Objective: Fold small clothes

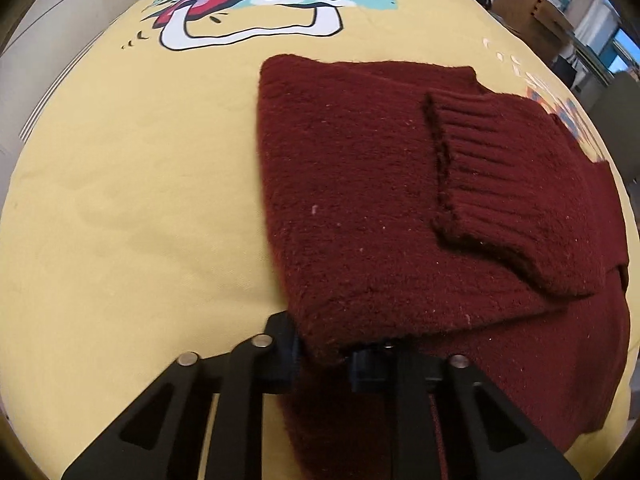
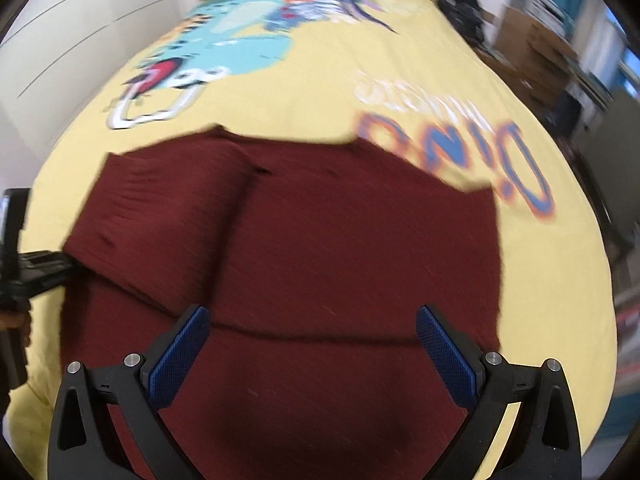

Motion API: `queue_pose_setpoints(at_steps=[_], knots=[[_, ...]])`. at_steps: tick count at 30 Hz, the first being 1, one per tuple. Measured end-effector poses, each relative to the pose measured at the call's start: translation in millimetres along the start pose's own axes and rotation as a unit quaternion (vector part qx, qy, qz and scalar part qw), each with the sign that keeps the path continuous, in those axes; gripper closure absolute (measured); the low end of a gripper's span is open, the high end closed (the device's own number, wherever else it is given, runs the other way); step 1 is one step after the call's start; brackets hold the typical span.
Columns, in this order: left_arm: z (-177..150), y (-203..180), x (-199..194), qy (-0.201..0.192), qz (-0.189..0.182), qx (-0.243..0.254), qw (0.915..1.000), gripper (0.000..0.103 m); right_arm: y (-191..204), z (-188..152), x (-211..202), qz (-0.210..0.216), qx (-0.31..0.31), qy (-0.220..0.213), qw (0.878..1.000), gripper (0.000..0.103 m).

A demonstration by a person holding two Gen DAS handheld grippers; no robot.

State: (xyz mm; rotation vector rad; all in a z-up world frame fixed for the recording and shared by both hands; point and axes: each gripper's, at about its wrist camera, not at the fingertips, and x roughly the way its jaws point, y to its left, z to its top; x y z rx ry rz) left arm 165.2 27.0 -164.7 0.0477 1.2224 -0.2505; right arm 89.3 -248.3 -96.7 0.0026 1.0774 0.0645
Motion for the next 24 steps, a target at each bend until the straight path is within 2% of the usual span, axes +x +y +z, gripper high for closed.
queue_pose_setpoints(at_steps=[5, 8, 12, 18, 20, 21, 23, 24], knots=[[0.2, 11.6, -1.6, 0.008, -0.017, -0.014, 0.9997, 0.092, 58.0, 43.8, -2.0, 0.03, -0.073, -0.018, 0.997, 0.001], [1.0, 19.0, 0.1, 0.014, -0.015, -0.008, 0.9998, 0.092, 97.4, 59.7, 11.6, 0.05, -0.123, 0.0, 0.991, 0.001], [8.3, 18.1, 4.8, 0.018, -0.014, -0.01, 0.9997, 0.092, 144.0, 64.1, 41.0, 0.058, -0.188, 0.026, 0.98, 0.001], [16.0, 5.2, 6.9, 0.019, -0.004, 0.003, 0.9998, 0.092, 176.1, 55.0, 83.9, 0.054, -0.233, 0.071, 0.968, 0.009], [14.2, 3.7, 6.6, 0.021, -0.006, 0.003, 0.9998, 0.092, 179.6, 52.2, 96.0, 0.038, -0.237, 0.077, 0.968, 0.03], [14.3, 5.3, 5.7, 0.021, -0.008, 0.002, 0.9997, 0.092, 179.0, 52.0, 99.4, 0.033, -0.232, 0.079, 0.969, 0.048], [15.0, 10.5, 14.7, 0.022, -0.01, 0.002, 0.9997, 0.092, 172.5, 54.8, 106.2, 0.035, -0.209, 0.087, 0.973, 0.056], [15.5, 13.2, 15.1, 0.023, -0.01, 0.003, 0.9997, 0.091, 168.6, 55.9, 105.7, 0.04, -0.203, 0.084, 0.975, 0.072]])
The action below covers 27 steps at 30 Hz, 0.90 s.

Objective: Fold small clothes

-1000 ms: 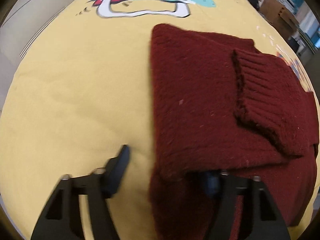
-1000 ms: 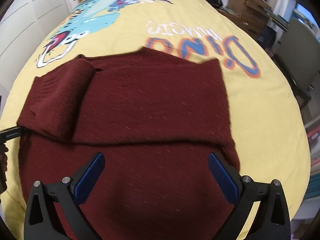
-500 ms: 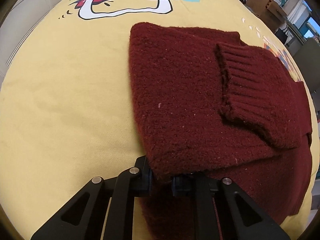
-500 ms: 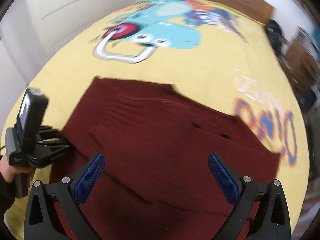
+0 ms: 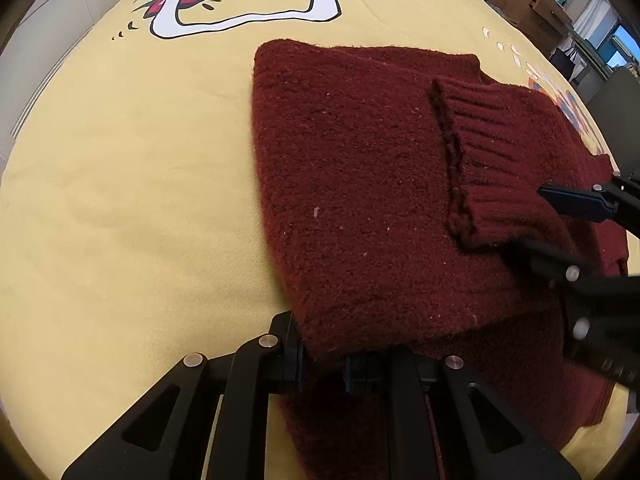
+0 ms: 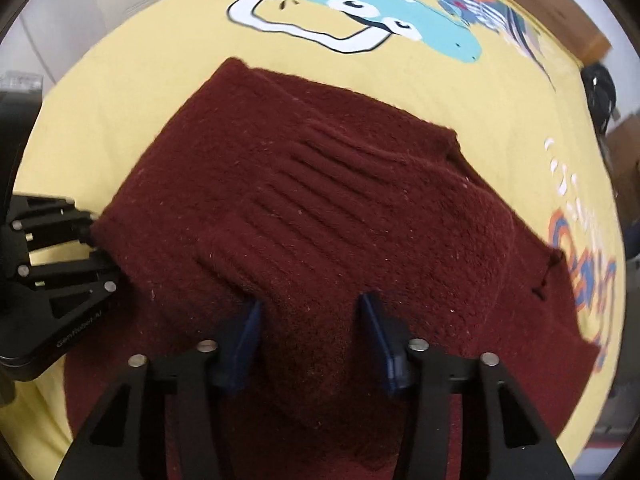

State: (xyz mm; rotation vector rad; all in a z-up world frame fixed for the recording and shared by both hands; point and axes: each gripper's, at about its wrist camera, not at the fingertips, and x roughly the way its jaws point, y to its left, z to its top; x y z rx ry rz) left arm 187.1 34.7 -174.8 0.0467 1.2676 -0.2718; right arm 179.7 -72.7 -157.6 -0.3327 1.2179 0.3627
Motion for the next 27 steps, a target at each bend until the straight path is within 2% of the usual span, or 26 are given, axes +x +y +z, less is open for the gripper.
queue_pose_setpoints(at_steps=[1, 3, 6, 9, 14, 18, 24, 27], knots=[[1.5, 0.7, 0.8, 0.0, 0.001, 0.001, 1.0, 0.091, -1.5, -0.8, -1.7, -0.002, 0.001, -0.003, 1.0, 0.085], [1.8, 0.2, 2.4, 0.0, 0.005, 0.002, 1.0, 0.091, -12.4, -3.8, -11.9, 0.005, 0.017, -0.017, 1.0, 0.087], [-1.8, 1.1, 3.1, -0.003, 0.012, 0.008, 0.9999, 0.091, -43.3, -13.8, -34.0, 0.047, 0.076, -0.043, 0.995, 0.088], [-2.1, -3.3, 6.8, -0.003, 0.017, 0.008, 0.9998, 0.091, -80.7, -27.2, -58.5, 0.036, 0.121, -0.072, 0.989, 0.088], [-1.2, -11.6, 9.4, 0.003, 0.022, 0.015, 0.9996, 0.091, -132.6, -55.9, -82.5, 0.023, 0.19, -0.087, 0.978, 0.088], [1.2, -12.7, 10.4, 0.007, 0.021, 0.01, 0.9997, 0.091, -158.1, -90.3, -86.6, 0.022, 0.227, -0.081, 0.97, 0.089], [4.6, -17.3, 12.2, 0.01, 0.028, 0.014, 0.9995, 0.091, -177.0, -124.5, -57.5, 0.018, 0.261, -0.05, 0.964, 0.089], [5.6, -17.2, 13.0, 0.011, 0.025, 0.01, 0.9996, 0.091, -181.9, -141.2, -43.7, 0.0, 0.271, -0.025, 0.962, 0.088]])
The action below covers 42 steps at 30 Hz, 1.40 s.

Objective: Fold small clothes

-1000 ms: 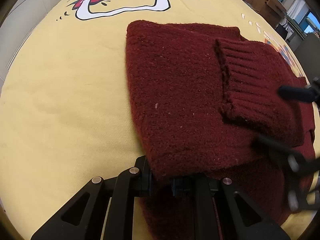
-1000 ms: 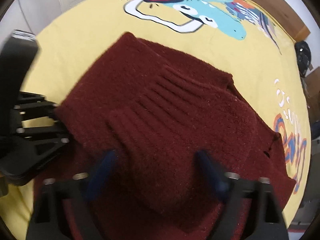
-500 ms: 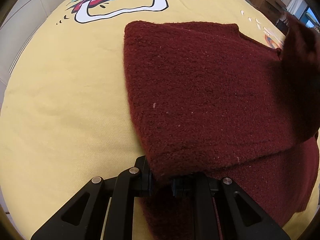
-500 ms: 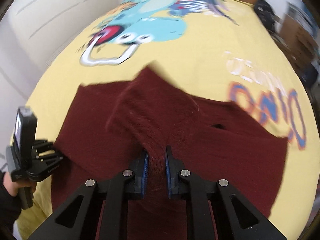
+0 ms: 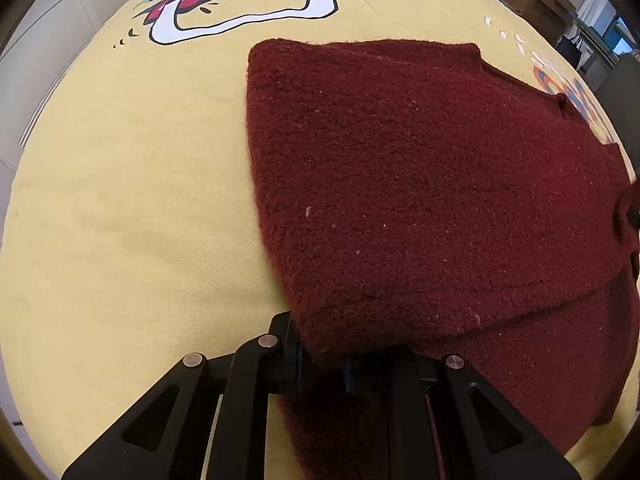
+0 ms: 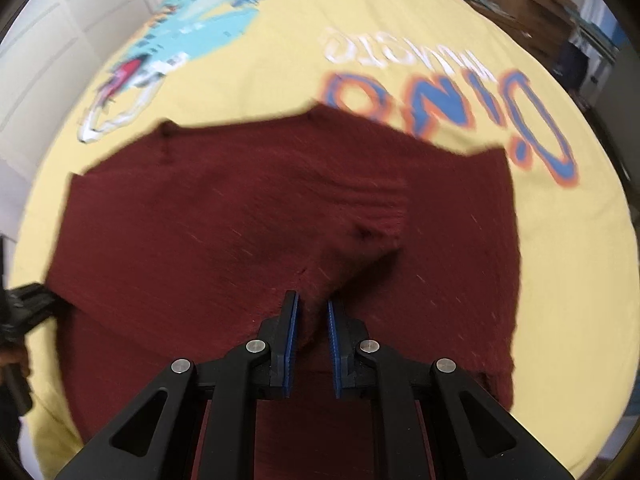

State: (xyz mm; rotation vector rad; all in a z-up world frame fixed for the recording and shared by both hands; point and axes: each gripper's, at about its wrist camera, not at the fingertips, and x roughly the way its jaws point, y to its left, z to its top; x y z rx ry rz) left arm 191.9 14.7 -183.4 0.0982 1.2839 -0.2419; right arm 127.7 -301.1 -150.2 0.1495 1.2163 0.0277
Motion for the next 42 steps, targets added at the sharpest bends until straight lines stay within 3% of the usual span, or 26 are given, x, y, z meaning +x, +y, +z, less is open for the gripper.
queue_pose_setpoints(at_steps=[6, 8, 12, 16, 23, 26, 28, 30, 36, 42], knots=[[-1.3, 0.4, -0.3, 0.001, 0.004, 0.004, 1.0, 0.091, -30.5, -19.0, 3.6, -0.022, 0.023, 0.016, 0.999, 0.083], [-1.7, 0.5, -0.4, 0.001, 0.004, 0.004, 1.0, 0.091, -40.3, -20.5, -3.6, -0.028, 0.034, 0.012, 0.999, 0.075], [-1.9, -0.6, -0.8, 0.001, 0.006, 0.005, 1.0, 0.091, -57.0, -11.5, -22.3, -0.025, 0.06, -0.008, 0.998, 0.038], [-2.9, -1.8, -0.1, 0.001, 0.009, 0.007, 0.9999, 0.091, -66.7, 9.7, -20.1, -0.016, 0.073, 0.003, 0.997, 0.036], [-4.6, -2.8, -0.1, 0.002, 0.009, 0.009, 0.9999, 0.091, -55.1, 25.6, 26.4, 0.007, 0.063, 0.056, 0.996, 0.036], [-5.1, -4.2, 0.5, 0.002, 0.011, 0.009, 0.9999, 0.091, -40.6, 23.3, 32.8, 0.001, 0.033, 0.054, 0.998, 0.04], [-5.8, -5.5, -1.5, -0.001, 0.013, 0.01, 0.9999, 0.091, -31.4, 20.0, 30.3, 0.005, 0.011, 0.048, 0.999, 0.077], [-6.8, -7.8, -4.2, -0.005, 0.017, 0.015, 0.9997, 0.091, -27.4, 17.9, 27.7, 0.022, -0.004, 0.053, 0.998, 0.09], [-7.4, -15.3, -4.7, 0.0, 0.03, 0.026, 0.9992, 0.091, -48.9, 16.3, 7.0, -0.005, 0.015, 0.021, 1.0, 0.091], [-9.2, -17.6, -3.1, 0.0, 0.033, 0.023, 0.9992, 0.091, -53.2, 6.5, 23.5, -0.027, 0.008, 0.023, 0.999, 0.087]])
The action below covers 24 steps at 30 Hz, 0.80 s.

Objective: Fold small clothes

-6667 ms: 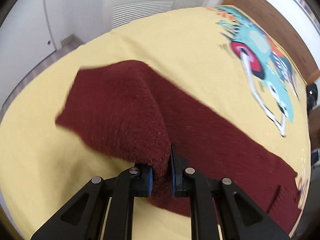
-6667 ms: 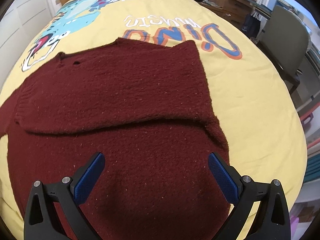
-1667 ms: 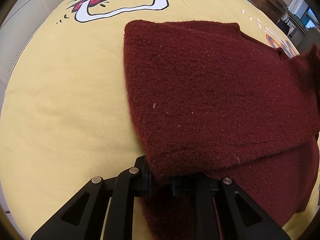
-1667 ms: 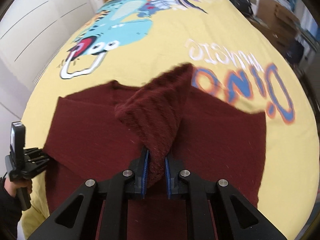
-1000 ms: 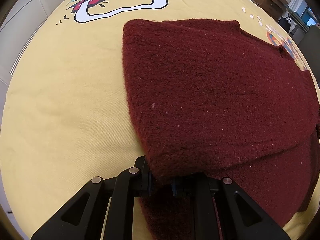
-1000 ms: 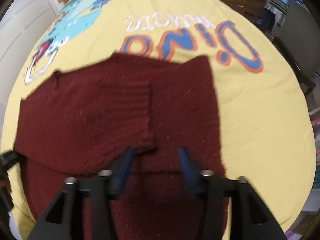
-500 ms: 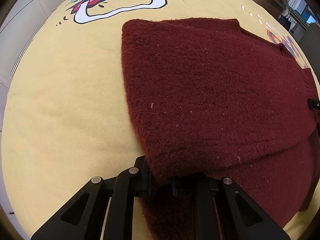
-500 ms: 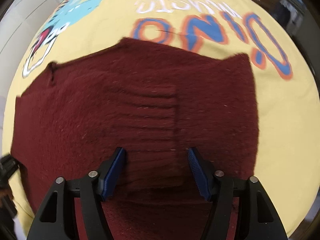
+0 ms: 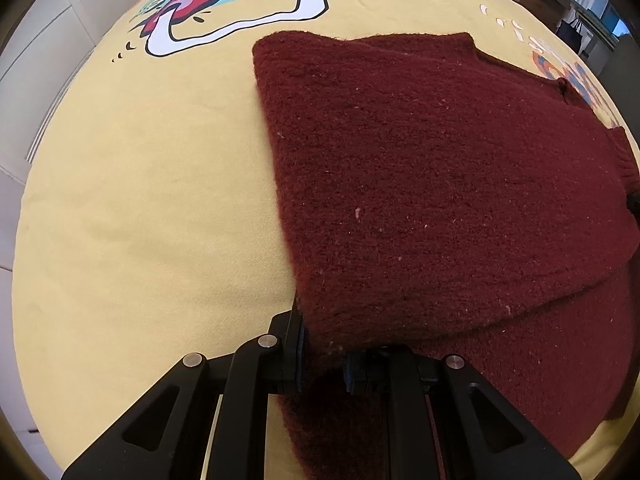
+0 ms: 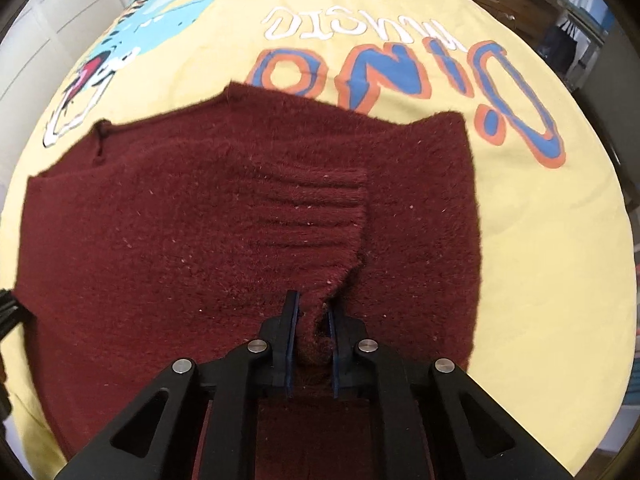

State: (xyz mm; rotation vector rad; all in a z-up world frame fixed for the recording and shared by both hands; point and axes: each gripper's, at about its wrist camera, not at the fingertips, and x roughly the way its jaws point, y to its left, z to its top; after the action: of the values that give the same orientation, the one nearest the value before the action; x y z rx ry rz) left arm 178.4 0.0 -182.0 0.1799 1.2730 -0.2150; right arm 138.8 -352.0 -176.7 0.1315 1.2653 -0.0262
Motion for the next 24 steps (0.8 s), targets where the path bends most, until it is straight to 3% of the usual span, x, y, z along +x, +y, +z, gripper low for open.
queue_pose_setpoints(at_steps=[4, 5, 7, 8, 9, 11, 14, 16, 24], knots=[[-2.1, -7.3, -5.2, 0.001, 0.015, 0.001, 0.9999, 0.086, 5.8, -1.7, -3.9, -0.025, 0.003, -0.02, 0.999, 0.058], [-2.3, -8.0, -7.6, 0.003, 0.019, 0.0, 0.9998, 0.08, 2.5, -2.7, -5.9, -0.02, 0.008, -0.021, 1.0, 0.055], [-3.3, -7.9, -15.1, 0.008, 0.031, -0.014, 0.9994, 0.059, -4.1, -6.4, -8.8, -0.015, 0.014, -0.018, 1.0, 0.04], [-5.3, -6.6, -21.5, 0.004, 0.04, -0.025, 0.9989, 0.037, -6.0, -8.2, -10.4, -0.018, 0.014, -0.019, 1.0, 0.038], [-7.4, -4.5, -25.9, 0.001, 0.038, -0.031, 0.9988, 0.024, -9.0, -10.9, -13.2, -0.02, 0.015, -0.022, 0.999, 0.035], [-11.6, -1.1, -34.4, -0.001, 0.027, -0.039, 0.9989, 0.019, -13.4, -15.8, -21.6, -0.02, 0.018, -0.03, 0.999, 0.022], [-17.1, -3.7, -54.0, -0.017, 0.031, -0.037, 0.9987, 0.001, -14.6, -21.0, -40.8, -0.022, 0.016, -0.052, 0.998, 0.018], [-17.9, -7.7, -67.8, -0.03, 0.029, -0.031, 0.9987, 0.001, -12.2, -24.2, -55.5, -0.021, 0.008, -0.069, 0.997, 0.001], [-12.4, -38.2, -109.2, -0.095, -0.023, -0.018, 0.9951, 0.001, 29.1, -22.5, -102.4, -0.016, -0.028, -0.135, 0.99, 0.001]])
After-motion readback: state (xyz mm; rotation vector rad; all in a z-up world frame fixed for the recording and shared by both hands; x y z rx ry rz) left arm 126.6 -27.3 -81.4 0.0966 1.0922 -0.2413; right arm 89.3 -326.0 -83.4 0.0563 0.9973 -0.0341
